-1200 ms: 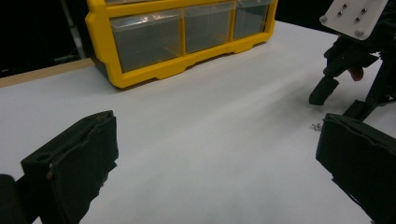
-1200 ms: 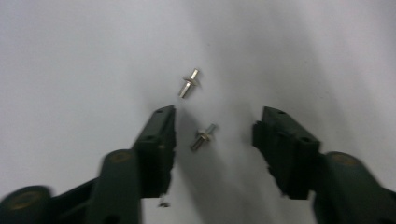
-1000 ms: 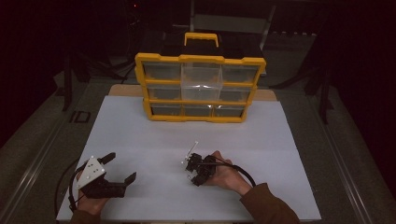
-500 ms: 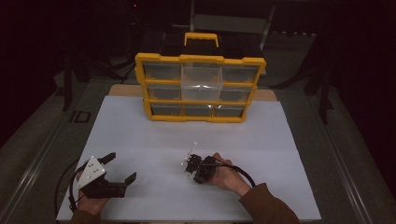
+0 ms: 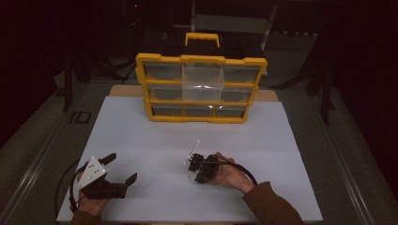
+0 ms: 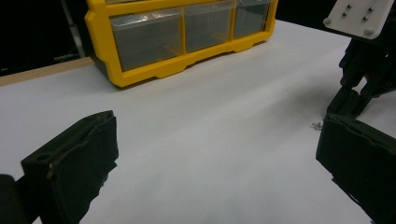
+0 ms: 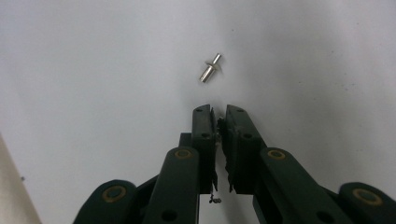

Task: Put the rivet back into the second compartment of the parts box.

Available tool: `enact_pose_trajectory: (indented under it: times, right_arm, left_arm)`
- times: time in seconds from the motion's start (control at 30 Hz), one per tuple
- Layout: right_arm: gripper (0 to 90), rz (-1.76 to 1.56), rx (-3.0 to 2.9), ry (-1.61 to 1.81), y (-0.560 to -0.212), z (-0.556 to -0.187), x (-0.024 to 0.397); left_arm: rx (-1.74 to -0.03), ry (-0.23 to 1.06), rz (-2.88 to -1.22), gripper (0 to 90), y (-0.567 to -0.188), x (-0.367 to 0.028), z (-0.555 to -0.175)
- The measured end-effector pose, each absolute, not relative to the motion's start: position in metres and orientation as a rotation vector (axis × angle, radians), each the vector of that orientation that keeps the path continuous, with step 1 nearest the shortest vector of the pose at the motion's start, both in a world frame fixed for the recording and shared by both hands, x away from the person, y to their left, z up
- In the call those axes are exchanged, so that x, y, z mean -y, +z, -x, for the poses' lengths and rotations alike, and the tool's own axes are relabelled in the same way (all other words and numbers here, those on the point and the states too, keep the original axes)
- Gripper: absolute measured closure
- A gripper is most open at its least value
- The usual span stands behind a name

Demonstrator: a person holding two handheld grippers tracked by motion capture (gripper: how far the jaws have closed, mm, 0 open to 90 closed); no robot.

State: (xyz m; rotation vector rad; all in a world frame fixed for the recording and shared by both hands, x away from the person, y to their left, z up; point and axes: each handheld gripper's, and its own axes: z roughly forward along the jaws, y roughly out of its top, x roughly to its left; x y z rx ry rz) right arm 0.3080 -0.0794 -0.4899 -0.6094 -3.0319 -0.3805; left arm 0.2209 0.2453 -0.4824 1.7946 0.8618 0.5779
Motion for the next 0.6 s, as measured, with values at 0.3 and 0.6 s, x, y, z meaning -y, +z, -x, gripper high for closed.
enact_pose_trajectory:
  times: [0.3,0.6]
  right_arm:
    - [82.7,0.587,3.029,-0.412,-0.476,-0.307,0.08]
    - [82.8,0.587,3.032,-0.434,-0.46,-0.313,0.083]
  left_arm:
    - [-0.861,0.577,-1.795,0.0,-0.483,-0.245,-0.221]
    - [-0.86,0.576,-1.796,0.0,-0.483,-0.245,-0.221]
